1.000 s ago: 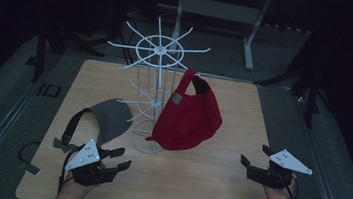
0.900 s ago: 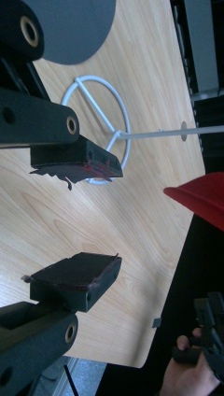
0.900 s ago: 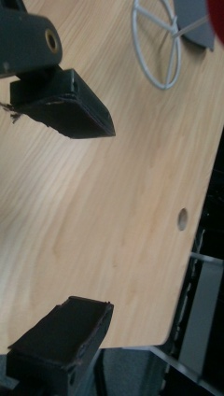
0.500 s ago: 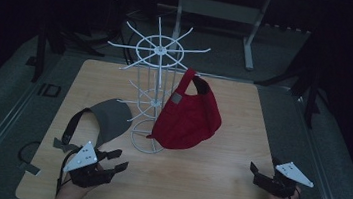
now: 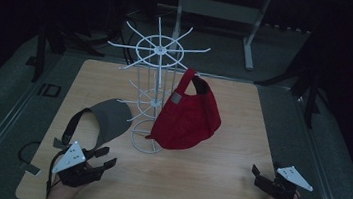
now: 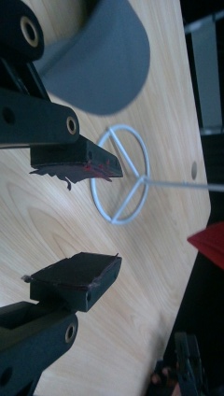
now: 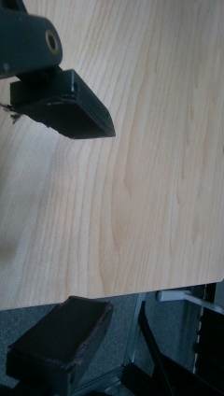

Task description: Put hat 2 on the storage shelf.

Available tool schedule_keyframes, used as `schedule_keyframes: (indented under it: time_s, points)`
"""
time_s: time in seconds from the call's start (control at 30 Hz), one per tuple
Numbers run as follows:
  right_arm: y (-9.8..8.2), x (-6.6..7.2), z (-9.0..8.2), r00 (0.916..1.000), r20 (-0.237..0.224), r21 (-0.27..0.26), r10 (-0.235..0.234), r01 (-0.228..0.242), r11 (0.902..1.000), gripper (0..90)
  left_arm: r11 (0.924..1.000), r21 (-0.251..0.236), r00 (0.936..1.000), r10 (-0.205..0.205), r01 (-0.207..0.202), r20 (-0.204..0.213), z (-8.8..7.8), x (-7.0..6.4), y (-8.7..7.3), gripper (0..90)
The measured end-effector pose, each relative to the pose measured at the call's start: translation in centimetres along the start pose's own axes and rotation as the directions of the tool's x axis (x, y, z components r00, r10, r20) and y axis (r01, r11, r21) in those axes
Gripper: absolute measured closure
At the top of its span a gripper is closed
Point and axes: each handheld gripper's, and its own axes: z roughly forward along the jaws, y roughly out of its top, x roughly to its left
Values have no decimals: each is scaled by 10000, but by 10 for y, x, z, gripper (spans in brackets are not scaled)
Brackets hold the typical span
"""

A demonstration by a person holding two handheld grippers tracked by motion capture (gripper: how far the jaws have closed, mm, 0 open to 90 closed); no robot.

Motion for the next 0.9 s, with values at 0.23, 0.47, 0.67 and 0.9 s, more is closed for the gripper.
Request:
schedule_keyframes:
  time_s: [0.23, 0.47, 0.67, 0.9]
  points:
    - [-1, 0, 1, 9999, -156, 39, 15, -15, 10000, 132, 9998, -113, 9948, -201, 191, -1001, -23, 13, -6, 528]
    - [-1, -1, 0, 9991, -402, -37, 123, -125, 9999, 132, 9967, -10, 9635, -783, 808, -2561, -47, 31, -20, 461]
    - [-1, -1, 1, 9990, -428, 10, 96, -96, 10000, 132, 9841, 585, 9155, -1336, 1678, -3795, -54, 54, -34, 296]
    - [-1, -1, 0, 9987, -489, 39, 133, -131, 9999, 132, 9624, 1424, 8825, -1460, 2314, -4471, -47, 80, -44, 246]
